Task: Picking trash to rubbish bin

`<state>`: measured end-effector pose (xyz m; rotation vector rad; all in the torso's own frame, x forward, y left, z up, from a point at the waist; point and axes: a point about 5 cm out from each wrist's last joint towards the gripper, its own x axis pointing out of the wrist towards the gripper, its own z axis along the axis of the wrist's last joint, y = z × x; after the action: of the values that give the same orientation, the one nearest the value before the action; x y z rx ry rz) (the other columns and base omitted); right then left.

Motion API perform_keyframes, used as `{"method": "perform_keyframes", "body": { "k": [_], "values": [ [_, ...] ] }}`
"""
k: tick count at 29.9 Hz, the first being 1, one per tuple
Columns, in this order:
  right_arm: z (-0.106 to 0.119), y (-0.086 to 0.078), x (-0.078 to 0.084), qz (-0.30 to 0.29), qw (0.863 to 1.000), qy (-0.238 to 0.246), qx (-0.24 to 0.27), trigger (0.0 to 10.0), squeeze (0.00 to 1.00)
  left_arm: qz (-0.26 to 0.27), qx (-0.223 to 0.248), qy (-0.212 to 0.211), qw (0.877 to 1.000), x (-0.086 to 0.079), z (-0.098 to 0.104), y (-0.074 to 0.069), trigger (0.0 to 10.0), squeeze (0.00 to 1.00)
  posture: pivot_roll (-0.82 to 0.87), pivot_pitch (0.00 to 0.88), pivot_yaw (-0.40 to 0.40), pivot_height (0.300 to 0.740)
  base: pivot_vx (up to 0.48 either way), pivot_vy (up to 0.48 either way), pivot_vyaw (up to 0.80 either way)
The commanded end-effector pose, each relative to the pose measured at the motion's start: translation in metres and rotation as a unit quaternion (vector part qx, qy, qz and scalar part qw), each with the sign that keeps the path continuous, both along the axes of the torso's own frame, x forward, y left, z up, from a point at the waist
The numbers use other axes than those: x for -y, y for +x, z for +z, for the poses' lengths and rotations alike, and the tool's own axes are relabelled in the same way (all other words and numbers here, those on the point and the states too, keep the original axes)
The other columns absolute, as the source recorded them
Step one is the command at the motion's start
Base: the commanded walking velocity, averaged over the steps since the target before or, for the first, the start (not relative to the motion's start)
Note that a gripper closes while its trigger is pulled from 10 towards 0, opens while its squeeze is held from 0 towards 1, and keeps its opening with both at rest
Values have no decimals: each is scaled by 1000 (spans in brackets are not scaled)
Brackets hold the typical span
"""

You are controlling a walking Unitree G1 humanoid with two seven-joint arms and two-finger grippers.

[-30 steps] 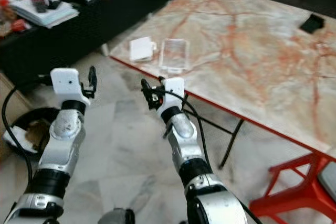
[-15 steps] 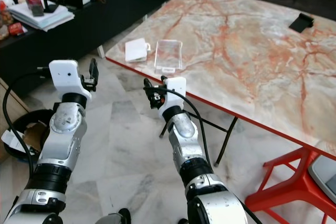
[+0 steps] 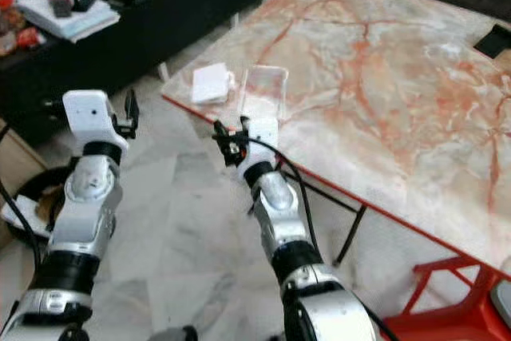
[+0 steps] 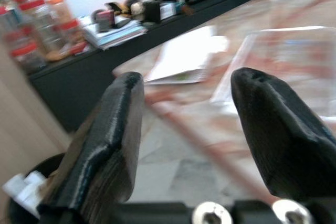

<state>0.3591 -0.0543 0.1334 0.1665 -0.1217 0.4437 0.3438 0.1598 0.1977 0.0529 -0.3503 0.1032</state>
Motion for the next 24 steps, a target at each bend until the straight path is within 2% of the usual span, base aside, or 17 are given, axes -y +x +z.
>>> {"method": "perform_keyframes", "body": {
  "k": [1,9,13,20,24],
  "values": [
    [4,-1,-11,11,1000,2,4,10000,0,-6,4,9,1000,2,4,-1,10000,0,137,185,-29,740,465,0,0],
    [5,-1,-13,18,1000,6,2,10000,0,-8,5,10,1000,2,4,-1,10000,0,136,180,-29,740,463,0,0],
    [5,-1,-14,21,1000,7,2,10000,0,-10,3,11,1000,4,3,-1,10000,0,135,179,-30,740,463,0,-800],
    [6,-2,-13,21,1000,5,9,10000,0,-14,7,7,1000,5,4,-1,10000,0,133,177,-31,740,420,0,0],
    [8,-1,-13,23,1000,4,11,10000,0,-27,12,11,1000,9,5,-3,10000,0,133,173,-32,740,0,0,0]
  ]
}}
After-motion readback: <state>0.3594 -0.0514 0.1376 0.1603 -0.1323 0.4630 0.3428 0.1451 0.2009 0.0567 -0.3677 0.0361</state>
